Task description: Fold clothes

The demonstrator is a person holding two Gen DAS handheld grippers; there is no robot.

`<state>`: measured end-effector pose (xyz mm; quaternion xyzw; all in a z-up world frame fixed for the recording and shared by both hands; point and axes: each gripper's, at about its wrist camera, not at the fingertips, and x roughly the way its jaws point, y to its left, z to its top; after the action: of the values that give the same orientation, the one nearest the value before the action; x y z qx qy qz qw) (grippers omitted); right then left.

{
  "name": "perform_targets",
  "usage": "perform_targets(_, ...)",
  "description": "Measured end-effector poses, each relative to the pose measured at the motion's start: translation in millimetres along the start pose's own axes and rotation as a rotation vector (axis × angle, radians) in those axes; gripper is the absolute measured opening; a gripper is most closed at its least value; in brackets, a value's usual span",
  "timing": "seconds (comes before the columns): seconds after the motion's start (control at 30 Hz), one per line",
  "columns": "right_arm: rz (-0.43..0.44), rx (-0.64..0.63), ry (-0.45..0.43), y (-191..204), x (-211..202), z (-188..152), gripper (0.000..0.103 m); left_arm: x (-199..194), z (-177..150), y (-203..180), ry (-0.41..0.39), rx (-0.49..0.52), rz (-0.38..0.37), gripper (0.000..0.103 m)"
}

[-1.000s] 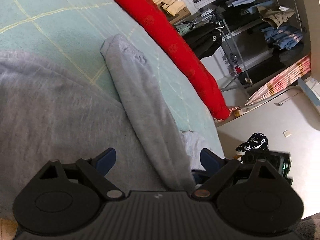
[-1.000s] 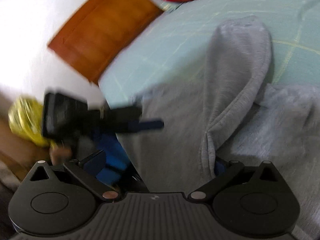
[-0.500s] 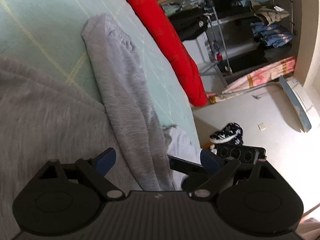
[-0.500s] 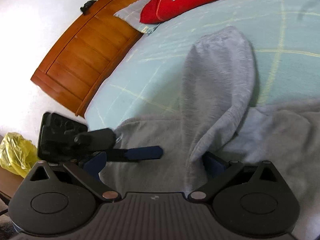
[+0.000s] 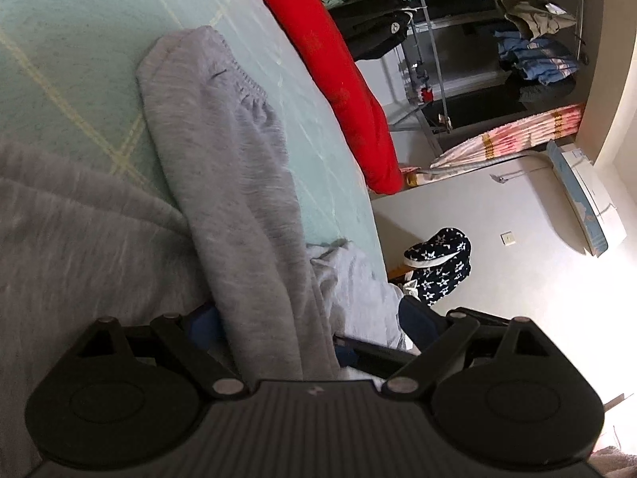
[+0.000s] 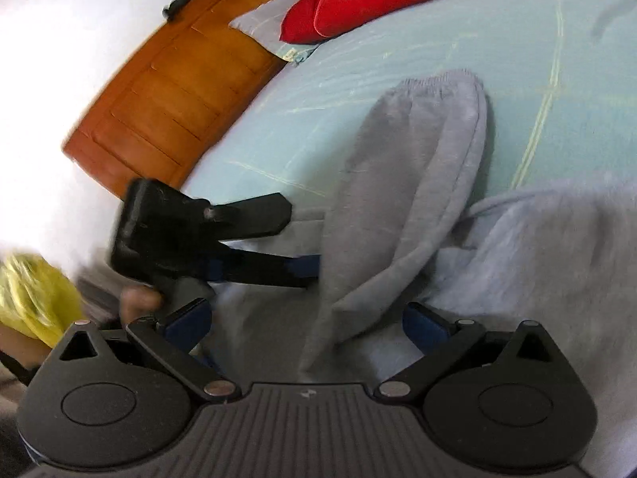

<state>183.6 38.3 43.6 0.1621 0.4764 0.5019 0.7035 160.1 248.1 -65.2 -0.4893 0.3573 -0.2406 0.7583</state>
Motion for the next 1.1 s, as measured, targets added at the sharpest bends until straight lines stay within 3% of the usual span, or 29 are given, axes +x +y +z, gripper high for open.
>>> perform_targets(0.07, 0.032, -0.014, 0.004, 7.5, -4.8, -4.7, 0.103, 4.2, 4.4, 0.9, 0.003, 0.006, -0.016, 0.091)
perform_targets(0.2, -0.046, -0.064, 0.010, 24.0, -18.0, -16.1, 0.103, 18.1, 13.7, 4.0, 0.038, 0.021, -0.034, 0.083)
perform_targets(0.4, -0.100, -0.011, -0.081, 29.8, -52.1, -36.8, 0.103, 14.6, 9.2, 3.2, 0.077, 0.088, 0.047, 0.046)
perform_targets(0.47, -0.121, 0.003, -0.106, 29.0, -62.7, -41.9, 0.103, 13.6, 8.7, 6.2, 0.067, 0.083, 0.089, 0.015)
perform_targets(0.5, -0.130, 0.010, -0.119, 28.5, -67.6, -44.3, 0.103, 13.6, 8.6, 6.5, 0.060, 0.085, 0.119, 0.010)
perform_targets(0.6, -0.148, 0.024, -0.150, 24.4, -71.6, -48.1, 0.103, 12.7, 5.6, -10.4, 0.022, 0.143, 0.144, 0.007)
perform_targets(0.9, -0.180, 0.050, -0.208, 5.0, -94.7, -63.0, 0.103, -53.0, -15.4, -76.6, -0.238, 0.267, 0.041, 0.003)
perform_targets(1.0, -0.186, 0.051, -0.216, 1.6, -100.2, -65.4, 0.103, -68.3, -33.2, -85.9, -0.281, 0.295, 0.092, 0.003)
perform_targets(1.1, -0.204, 0.048, -0.198, -0.7, -102.0, -64.3, 0.103, -70.6, -49.8, -75.8, -0.298, 0.251, 0.135, 0.003)
